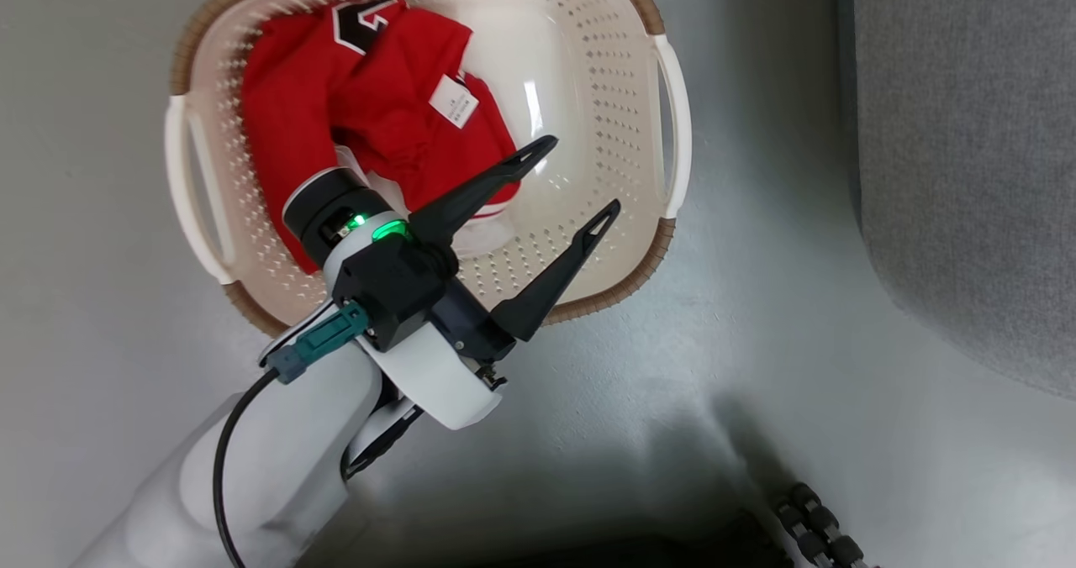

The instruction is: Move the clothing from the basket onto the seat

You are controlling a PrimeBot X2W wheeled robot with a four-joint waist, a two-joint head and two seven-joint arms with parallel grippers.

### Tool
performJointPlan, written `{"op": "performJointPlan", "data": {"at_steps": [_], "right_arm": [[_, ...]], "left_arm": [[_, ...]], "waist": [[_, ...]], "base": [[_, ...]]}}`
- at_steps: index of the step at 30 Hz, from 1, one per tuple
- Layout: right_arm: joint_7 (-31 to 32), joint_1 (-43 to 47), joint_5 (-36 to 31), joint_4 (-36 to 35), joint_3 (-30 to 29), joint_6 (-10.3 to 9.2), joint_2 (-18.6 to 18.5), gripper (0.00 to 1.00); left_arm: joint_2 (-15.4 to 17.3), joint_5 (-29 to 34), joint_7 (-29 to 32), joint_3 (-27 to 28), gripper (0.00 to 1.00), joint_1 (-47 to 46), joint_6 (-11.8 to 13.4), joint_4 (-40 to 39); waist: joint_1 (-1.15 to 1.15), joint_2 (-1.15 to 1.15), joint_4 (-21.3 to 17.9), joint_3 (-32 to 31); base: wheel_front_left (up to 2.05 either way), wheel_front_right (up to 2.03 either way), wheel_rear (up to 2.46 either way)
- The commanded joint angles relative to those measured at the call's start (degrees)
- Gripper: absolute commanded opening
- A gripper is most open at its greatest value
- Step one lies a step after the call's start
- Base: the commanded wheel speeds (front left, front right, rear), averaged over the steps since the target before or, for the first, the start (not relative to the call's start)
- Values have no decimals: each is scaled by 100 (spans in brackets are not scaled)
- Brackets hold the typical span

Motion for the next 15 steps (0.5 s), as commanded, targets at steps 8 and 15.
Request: {"op": "performJointPlan", "data": {"at_steps": [8,15], "right_arm": [[-25,1721,1129,-1139,811,9,-257,100],[-25,2564,1629,-1788,1250,9,-287,100]], "left_arm": [[-331,-31,-28,299,100,79,-23,85],[-524,-76,-28,646,100,363,-23,301]], "waist": [[0,0,381,-902],[0,0,561,-1622]], "base": [[0,0,0],[0,0,0]]}}
